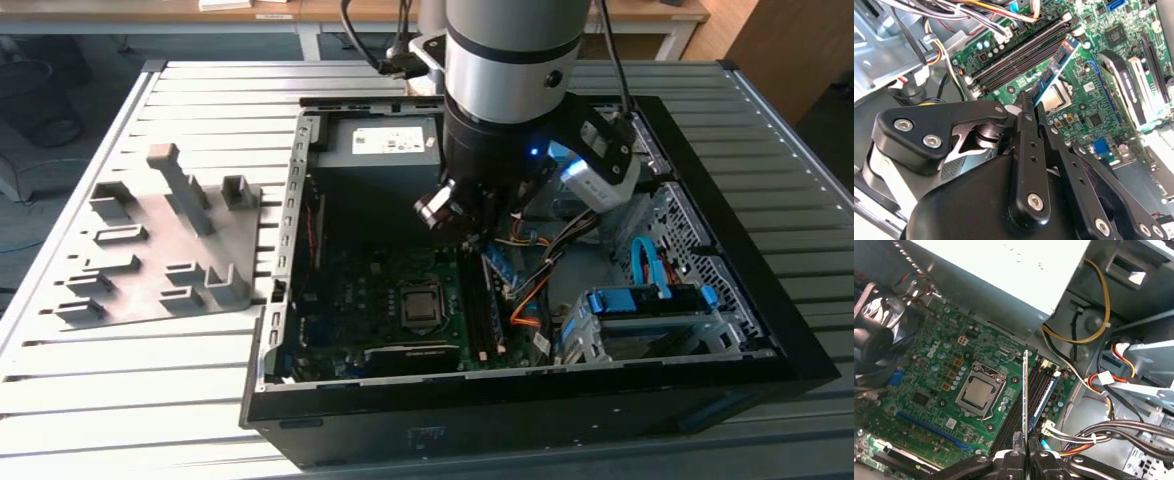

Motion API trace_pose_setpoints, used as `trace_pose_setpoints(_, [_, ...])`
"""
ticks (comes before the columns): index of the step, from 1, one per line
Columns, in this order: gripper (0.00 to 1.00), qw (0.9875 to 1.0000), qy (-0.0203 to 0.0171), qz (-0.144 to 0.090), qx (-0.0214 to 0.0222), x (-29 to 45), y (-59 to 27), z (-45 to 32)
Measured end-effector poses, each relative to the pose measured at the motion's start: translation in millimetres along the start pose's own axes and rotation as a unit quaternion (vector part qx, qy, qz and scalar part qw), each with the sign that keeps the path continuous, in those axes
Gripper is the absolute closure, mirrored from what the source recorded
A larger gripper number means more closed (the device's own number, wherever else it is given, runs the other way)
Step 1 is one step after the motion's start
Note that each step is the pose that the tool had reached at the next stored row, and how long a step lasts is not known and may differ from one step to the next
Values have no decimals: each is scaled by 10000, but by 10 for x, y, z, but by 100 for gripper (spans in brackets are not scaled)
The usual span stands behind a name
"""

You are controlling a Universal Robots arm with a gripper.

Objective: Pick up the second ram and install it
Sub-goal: 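Insert the second ram into the second slot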

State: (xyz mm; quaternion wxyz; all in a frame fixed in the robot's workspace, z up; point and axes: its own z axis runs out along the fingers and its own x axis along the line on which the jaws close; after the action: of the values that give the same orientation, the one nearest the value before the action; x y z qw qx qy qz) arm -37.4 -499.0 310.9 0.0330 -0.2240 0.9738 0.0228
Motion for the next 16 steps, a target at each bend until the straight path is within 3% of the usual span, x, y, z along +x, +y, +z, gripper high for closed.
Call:
trace_pose_setpoints(8, [86,9987,-15,514,38,1,0,9])
trace_pose_setpoints(16, [86,9948,-30,1017,76,1,-1,17])
